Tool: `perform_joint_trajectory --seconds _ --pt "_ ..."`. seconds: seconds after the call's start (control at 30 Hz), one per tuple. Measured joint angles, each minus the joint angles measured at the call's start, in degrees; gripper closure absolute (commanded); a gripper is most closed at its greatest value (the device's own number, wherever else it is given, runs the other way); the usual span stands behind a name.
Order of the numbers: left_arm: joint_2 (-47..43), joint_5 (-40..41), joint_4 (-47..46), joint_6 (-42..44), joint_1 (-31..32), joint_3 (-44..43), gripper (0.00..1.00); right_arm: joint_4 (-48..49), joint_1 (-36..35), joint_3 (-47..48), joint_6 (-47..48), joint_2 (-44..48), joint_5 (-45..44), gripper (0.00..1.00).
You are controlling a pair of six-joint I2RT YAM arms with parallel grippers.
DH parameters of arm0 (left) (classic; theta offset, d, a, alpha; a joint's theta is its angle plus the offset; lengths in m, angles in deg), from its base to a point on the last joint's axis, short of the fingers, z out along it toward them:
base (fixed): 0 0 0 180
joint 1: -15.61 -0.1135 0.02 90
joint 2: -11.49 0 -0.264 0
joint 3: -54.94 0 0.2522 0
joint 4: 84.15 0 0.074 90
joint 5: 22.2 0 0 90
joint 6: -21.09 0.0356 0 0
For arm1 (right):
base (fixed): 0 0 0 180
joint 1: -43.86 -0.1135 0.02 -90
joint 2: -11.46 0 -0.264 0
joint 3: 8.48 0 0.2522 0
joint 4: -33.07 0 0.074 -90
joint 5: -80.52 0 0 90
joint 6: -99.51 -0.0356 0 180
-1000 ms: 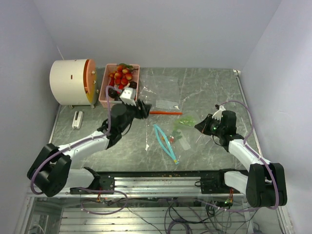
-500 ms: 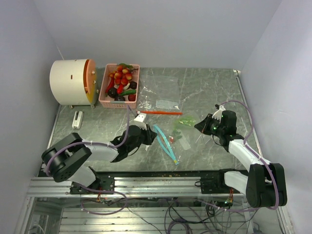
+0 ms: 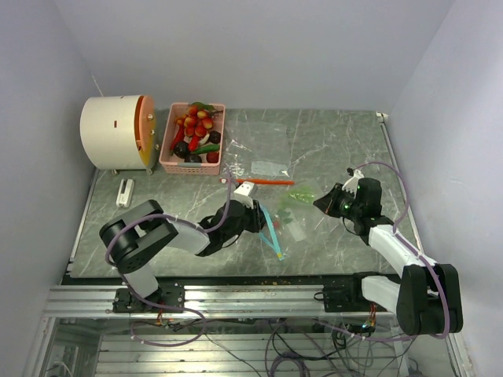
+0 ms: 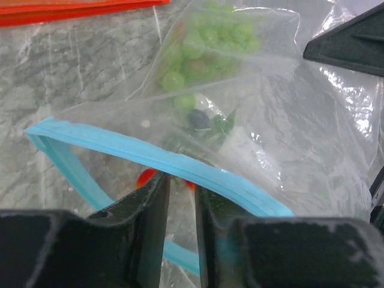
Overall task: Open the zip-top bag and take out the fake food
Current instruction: Pick up the fake fruit from the zipper food storage bag.
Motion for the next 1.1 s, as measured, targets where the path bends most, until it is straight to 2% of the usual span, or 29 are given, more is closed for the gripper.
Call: perform_joint_trajectory --seconds 0.23,0.4,0.57,0.83,1.1 --pt "3.2 2.1 0.2 3.1 1.2 -3.8 0.37 0.0 0.0 0.0 0.0 0.0 0.0 1.0" --pt "4.2 4.7 0.2 6.4 2.4 -4.2 0.3 0.0 0.0 0.0 0.0 0.0 0.0 1.0" --pt "5.2 6.9 0.6 8.8 2.8 -4.2 0.38 0.0 0.0 0.0 0.0 0.0 0.0 1.0" --pt "6.1 9.4 0.9 9.4 3.4 -3.6 0.55 0.0 0.0 0.0 0.0 0.0 0.3 1.0" --pt "6.1 11.1 0.2 9.7 3.6 -0.8 0.57 0.0 0.0 0.0 0.0 0.0 0.5 1.0"
